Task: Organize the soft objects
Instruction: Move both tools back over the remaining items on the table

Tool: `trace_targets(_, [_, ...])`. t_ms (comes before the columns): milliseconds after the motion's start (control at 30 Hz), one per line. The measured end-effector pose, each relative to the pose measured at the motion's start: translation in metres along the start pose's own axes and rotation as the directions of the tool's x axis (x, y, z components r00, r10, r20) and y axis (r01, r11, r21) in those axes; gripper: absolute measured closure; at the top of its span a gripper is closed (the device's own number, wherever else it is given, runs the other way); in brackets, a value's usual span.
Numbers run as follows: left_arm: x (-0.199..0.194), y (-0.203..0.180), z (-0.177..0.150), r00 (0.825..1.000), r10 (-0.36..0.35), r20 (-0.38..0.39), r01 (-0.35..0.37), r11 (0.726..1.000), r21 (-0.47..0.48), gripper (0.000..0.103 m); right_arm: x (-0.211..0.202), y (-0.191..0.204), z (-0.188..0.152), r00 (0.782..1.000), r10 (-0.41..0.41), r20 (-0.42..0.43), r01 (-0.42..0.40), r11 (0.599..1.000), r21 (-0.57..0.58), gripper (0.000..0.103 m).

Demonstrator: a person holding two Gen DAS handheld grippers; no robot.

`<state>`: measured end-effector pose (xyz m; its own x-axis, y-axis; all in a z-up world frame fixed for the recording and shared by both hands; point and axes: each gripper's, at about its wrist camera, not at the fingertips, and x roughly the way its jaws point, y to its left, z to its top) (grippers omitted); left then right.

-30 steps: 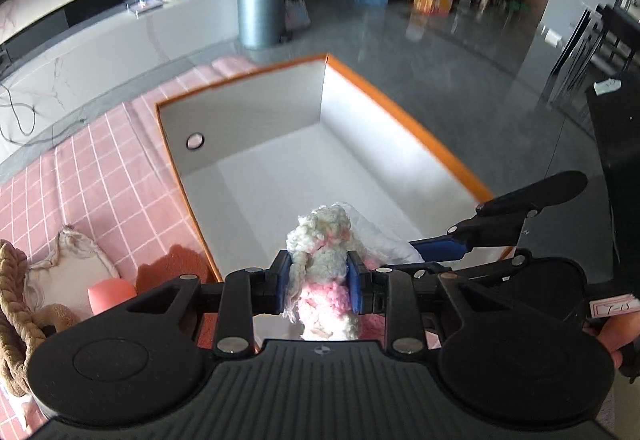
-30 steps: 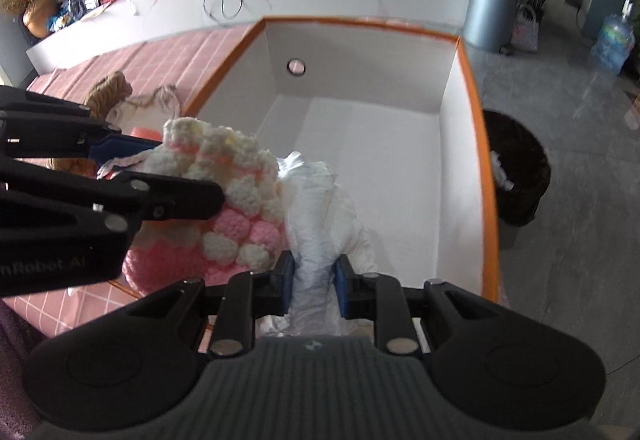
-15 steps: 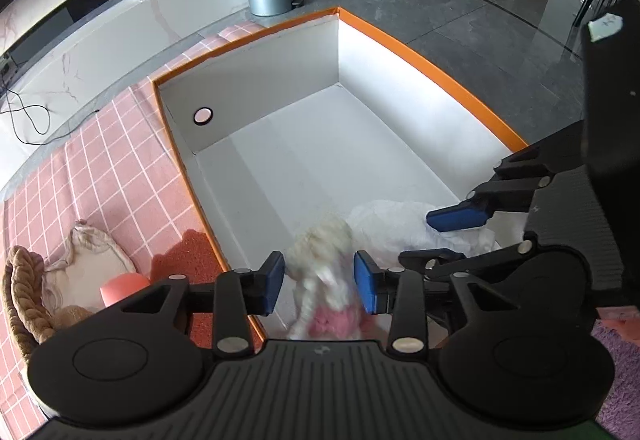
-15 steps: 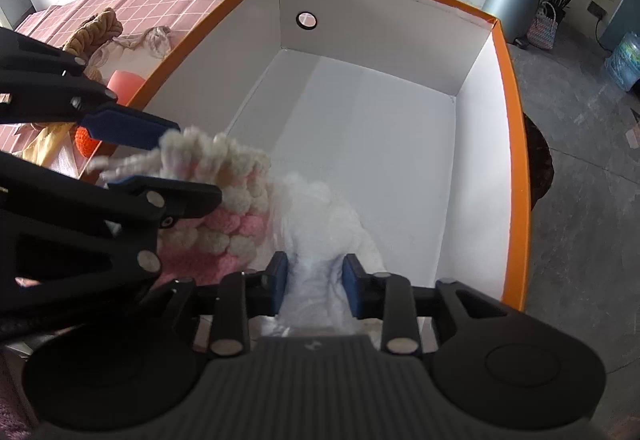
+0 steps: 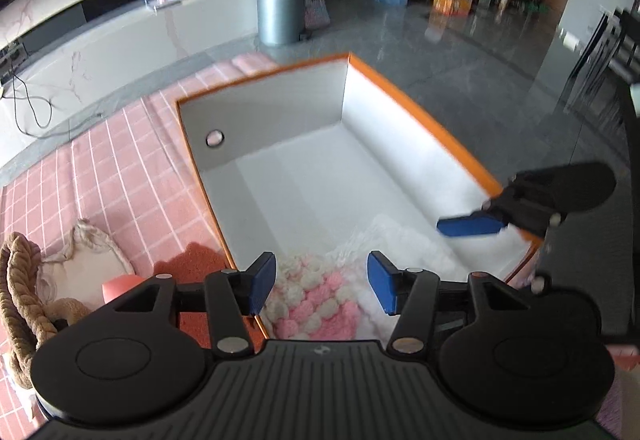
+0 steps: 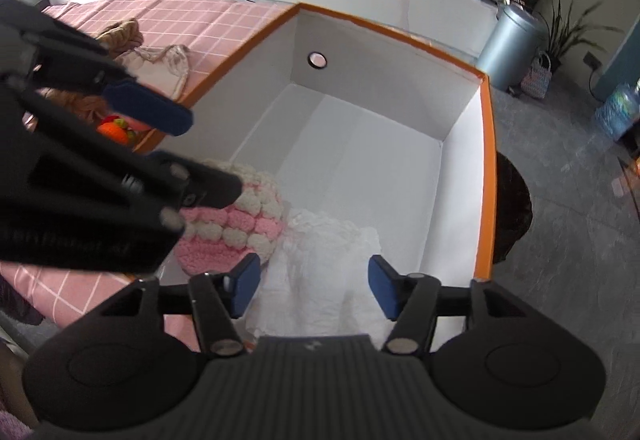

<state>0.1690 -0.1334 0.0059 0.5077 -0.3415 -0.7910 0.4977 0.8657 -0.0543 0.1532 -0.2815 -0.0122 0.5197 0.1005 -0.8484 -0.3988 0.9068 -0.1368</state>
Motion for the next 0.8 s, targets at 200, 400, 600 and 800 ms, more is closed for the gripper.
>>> trace_targets(200, [-0.025,0.011,-0.006,0.992,-0.026,0.126,0.036,0.996,-0.076,0.041,-0.024,0.007,-0.006,0.996,-0.034,0.082,0.034,0.999,0.0,0.031])
trace_targets(400, [-0.05,0.022,-0.018,0.978,-0.02,0.208,0.042,0.994,-0.102,0.041,-0.05,0.017,-0.008,0.981,-0.064,0.182,0.055,0.997,0.054,0.027])
trace_targets(600, [-0.077,0.044,-0.039,0.961,-0.002,0.278,0.048,0.986,-0.158,0.037,-0.072,0.042,-0.007,0.931,-0.106,0.349,0.07,0.991,0.115,0.025])
trace_targets(800, [-0.102,0.076,-0.066,0.938,0.055,0.343,0.038,0.965,-0.259,0.035,-0.08,0.079,-0.003,0.874,-0.103,0.475,0.028,0.986,0.163,0.025])
